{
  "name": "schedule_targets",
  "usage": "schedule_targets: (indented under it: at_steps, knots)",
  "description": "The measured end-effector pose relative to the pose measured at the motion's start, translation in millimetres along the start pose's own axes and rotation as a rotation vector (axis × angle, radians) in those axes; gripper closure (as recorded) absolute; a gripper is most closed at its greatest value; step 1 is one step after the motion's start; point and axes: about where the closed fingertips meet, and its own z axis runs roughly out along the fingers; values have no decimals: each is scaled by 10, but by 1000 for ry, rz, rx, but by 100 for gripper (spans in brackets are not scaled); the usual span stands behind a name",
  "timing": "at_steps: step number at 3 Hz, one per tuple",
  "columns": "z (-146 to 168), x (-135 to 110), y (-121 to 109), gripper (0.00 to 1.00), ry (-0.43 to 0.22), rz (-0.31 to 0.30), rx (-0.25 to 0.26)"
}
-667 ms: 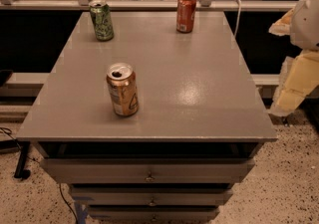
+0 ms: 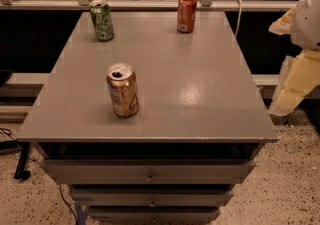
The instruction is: Knock orange can over
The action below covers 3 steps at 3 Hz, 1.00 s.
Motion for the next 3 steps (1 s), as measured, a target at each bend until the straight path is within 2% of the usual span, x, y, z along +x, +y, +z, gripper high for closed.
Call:
schedule_targets:
  at_steps: [1, 2, 3]
  knots:
    - [198, -155, 14, 0, -81, -3, -22]
    - [805, -688, 67, 0, -293, -18, -104]
    - [1233, -1277, 115, 0, -504, -45, -180]
